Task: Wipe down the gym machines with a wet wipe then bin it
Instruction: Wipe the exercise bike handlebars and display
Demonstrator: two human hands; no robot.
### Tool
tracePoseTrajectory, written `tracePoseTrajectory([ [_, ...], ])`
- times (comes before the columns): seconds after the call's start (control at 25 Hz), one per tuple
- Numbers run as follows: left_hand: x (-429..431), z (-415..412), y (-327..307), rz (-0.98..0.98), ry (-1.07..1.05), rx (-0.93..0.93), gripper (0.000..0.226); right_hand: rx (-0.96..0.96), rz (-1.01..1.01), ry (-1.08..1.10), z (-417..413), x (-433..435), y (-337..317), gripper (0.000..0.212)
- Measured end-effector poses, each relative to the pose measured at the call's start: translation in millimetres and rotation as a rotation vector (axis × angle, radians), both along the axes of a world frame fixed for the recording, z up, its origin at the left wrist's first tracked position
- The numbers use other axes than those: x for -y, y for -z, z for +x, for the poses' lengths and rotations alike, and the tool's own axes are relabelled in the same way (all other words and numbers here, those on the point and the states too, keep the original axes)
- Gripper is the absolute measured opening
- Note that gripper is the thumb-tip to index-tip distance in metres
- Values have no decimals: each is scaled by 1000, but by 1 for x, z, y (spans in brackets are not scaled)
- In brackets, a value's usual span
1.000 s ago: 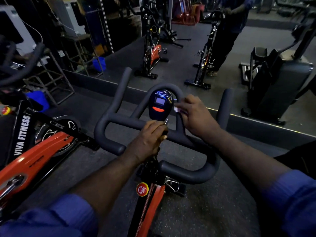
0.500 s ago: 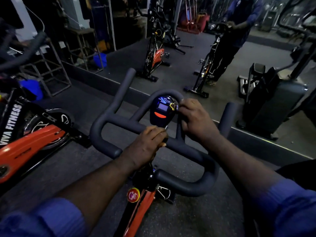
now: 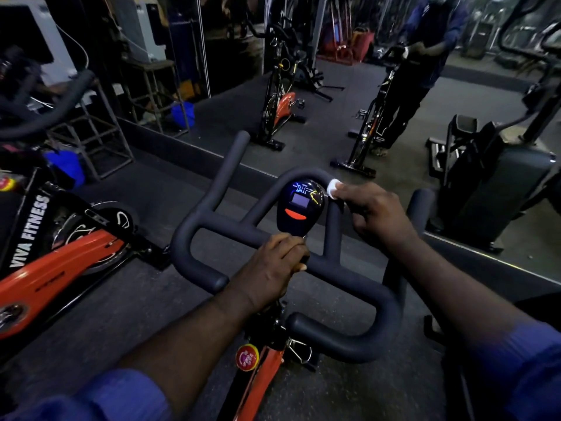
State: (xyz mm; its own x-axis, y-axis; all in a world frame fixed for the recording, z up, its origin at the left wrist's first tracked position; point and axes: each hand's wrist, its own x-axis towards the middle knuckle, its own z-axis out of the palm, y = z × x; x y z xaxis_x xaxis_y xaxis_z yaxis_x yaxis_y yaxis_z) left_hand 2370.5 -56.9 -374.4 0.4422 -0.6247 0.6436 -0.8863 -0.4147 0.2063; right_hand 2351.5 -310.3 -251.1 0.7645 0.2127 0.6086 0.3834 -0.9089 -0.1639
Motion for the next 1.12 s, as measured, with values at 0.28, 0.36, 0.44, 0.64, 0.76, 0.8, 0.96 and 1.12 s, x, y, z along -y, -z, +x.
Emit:
tracePoseTrajectory([
  [0.28,-2,-3,-3,21,-6,-30,26,-210,-78,-91,36,-27,-14,57],
  [0.36,-2,-3,-3,18,-8,-28,26,-120,-89,-89,13,-9,-1,53],
  [0.44,-1,-4,-2,14,-10,-34,25,-65,-84,-61,1,-5,4,43],
  [0.64,-1,-4,-6,33,-1,-48,24,-196,-98,-69,39,-35,-20,53],
  [0.76,-1,-3,-6,43,10,-52,22,-88,-7,-4,15,-19,-2,44],
  [0.8,0,-3,-5,43,12,-52,20,-41,50,47,7,-16,1,35],
  [0.96,-4,-4,-6,49,19,-69,27,-48,264,206,43,-29,-20,19],
  [1.12,-4,-6,-8,41,14,-88,28,-173,272,253,50,-23,-6,23],
])
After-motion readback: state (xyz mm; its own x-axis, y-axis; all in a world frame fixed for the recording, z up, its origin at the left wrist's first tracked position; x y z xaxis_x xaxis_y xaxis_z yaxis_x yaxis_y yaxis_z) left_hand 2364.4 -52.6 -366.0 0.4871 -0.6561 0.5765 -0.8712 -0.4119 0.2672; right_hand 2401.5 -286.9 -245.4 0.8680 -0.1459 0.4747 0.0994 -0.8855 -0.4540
